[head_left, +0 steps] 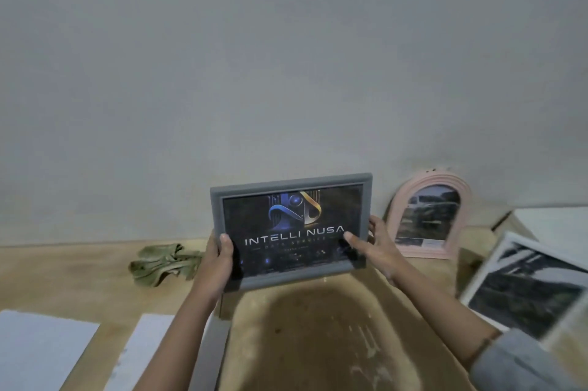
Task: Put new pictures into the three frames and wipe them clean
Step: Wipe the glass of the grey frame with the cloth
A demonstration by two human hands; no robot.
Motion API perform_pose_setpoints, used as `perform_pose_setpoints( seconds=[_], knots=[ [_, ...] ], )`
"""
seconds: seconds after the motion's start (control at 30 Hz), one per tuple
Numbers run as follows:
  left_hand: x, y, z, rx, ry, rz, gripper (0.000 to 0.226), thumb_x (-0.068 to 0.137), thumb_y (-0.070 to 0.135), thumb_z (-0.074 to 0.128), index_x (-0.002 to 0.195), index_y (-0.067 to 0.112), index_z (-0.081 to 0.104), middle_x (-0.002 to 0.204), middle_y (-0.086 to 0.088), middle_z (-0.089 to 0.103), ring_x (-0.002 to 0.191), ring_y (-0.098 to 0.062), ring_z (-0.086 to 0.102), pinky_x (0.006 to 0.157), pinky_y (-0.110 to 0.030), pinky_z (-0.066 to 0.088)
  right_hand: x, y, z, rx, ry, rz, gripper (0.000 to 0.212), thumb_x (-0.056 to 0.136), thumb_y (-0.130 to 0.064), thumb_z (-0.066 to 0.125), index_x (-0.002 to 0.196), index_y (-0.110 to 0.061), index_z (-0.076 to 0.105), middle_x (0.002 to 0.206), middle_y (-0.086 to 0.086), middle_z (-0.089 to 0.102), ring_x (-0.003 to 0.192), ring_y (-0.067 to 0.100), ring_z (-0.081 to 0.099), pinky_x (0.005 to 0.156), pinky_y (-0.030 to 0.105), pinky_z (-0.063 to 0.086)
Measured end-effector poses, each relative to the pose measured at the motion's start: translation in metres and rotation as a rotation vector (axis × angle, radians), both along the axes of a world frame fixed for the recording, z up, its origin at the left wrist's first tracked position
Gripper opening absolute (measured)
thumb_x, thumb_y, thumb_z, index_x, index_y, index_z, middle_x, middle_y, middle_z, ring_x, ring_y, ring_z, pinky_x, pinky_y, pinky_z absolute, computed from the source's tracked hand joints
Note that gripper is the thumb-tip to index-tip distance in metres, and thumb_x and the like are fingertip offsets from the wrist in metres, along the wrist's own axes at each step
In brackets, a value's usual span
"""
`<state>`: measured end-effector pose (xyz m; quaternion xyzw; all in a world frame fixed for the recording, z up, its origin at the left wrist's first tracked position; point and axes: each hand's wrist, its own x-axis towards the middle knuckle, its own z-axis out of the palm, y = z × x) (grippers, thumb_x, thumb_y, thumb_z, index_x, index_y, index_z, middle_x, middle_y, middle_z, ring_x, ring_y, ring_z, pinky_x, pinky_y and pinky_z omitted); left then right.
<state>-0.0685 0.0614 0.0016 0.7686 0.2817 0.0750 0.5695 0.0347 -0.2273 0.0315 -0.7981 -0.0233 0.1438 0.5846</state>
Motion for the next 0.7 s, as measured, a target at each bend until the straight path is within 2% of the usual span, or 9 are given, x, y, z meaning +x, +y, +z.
perform_pose_setpoints(
  seconds=[0.07,0.17,0.3,0.37,0.43,0.53,0.57,0.63,0.7],
  knots=[
    [0.018,-0.009,-0.003,-0.039,0.039,-0.015,0.065,0.096,0.056,0.023,0.145,0.013,0.03,0.145,-0.008,0.042,0.134,-0.027,0.04,0.111,-0.04,0.032,0.004,-0.007,-0.001,0.001,0.011,-0.028,0.085,0.075,-0.034,0.077,0.139,-0.014,0.024,0.134,0.002,0.043,0.119,0.016,0.046,0.104,0.038,0.042],
    [0.042,-0.024,-0.005,-0.107,-0.002,-0.039,0.067,0.095,0.056,0.016,0.141,0.011,0.036,0.14,-0.003,0.043,0.133,-0.024,0.041,0.103,-0.03,0.032,0.017,-0.018,-0.013,0.015,0.018,-0.061,0.114,0.051,-0.064,0.08,0.14,-0.02,0.022,0.14,0.004,0.041,0.124,0.021,0.047,0.106,0.047,0.041],
    [0.065,-0.023,-0.012,-0.203,0.058,0.049,0.068,0.098,0.054,0.007,0.148,0.011,0.024,0.148,-0.002,0.033,0.136,-0.02,0.033,0.114,-0.034,0.024,0.034,-0.016,-0.02,-0.002,0.057,-0.057,0.085,0.077,-0.036,0.075,0.14,-0.015,0.022,0.135,0.005,0.044,0.119,0.022,0.05,0.105,0.045,0.041],
    [0.073,-0.017,-0.016,-0.26,0.079,0.082,0.072,0.097,0.056,0.004,0.148,0.012,0.026,0.149,-0.014,0.038,0.135,-0.029,0.038,0.115,-0.042,0.027,0.041,-0.014,-0.029,-0.006,0.062,-0.045,0.091,0.071,-0.045,0.077,0.138,-0.018,0.023,0.135,0.007,0.046,0.118,0.025,0.053,0.103,0.048,0.043],
    [0.077,-0.018,-0.014,-0.306,0.086,0.063,0.072,0.096,0.057,0.002,0.145,0.013,0.032,0.142,-0.016,0.045,0.127,-0.031,0.047,0.11,-0.04,0.035,0.05,-0.015,-0.042,0.013,0.073,-0.041,0.099,0.063,-0.051,0.079,0.137,-0.019,0.023,0.135,0.01,0.047,0.116,0.028,0.055,0.1,0.05,0.045],
    [0.082,-0.021,-0.013,-0.339,0.099,0.055,0.066,0.097,0.054,0.001,0.138,0.017,0.036,0.126,-0.015,0.053,0.106,-0.029,0.055,0.083,-0.026,0.048,0.059,-0.012,-0.051,0.008,0.093,-0.042,0.088,0.076,-0.028,0.077,0.138,-0.006,0.02,0.13,0.011,0.049,0.116,0.026,0.054,0.102,0.047,0.043],
    [0.083,-0.02,-0.016,-0.336,0.086,0.052,0.067,0.095,0.056,0.002,0.138,0.017,0.037,0.126,-0.015,0.053,0.108,-0.03,0.056,0.084,-0.025,0.05,0.062,-0.013,-0.057,0.004,0.09,-0.046,0.093,0.072,-0.033,0.079,0.139,-0.005,0.02,0.129,0.013,0.05,0.115,0.026,0.055,0.102,0.048,0.044],
    [0.087,-0.018,-0.023,-0.334,0.09,0.02,0.08,0.087,0.065,0.005,0.142,0.015,0.037,0.137,-0.014,0.05,0.123,-0.028,0.051,0.106,-0.034,0.04,0.071,-0.014,-0.075,0.014,0.106,-0.03,0.111,0.058,-0.048,0.08,0.139,-0.006,0.018,0.129,0.015,0.051,0.114,0.027,0.056,0.1,0.049,0.046],
    [0.09,-0.015,-0.028,-0.339,0.093,0.005,0.078,0.089,0.063,0.006,0.144,0.016,0.034,0.143,-0.01,0.046,0.131,-0.025,0.044,0.115,-0.04,0.03,0.07,-0.014,-0.071,-0.02,0.114,-0.011,0.106,0.065,-0.035,0.082,0.14,-0.003,0.014,0.13,0.013,0.048,0.115,0.025,0.054,0.101,0.044,0.045]
  ],
)
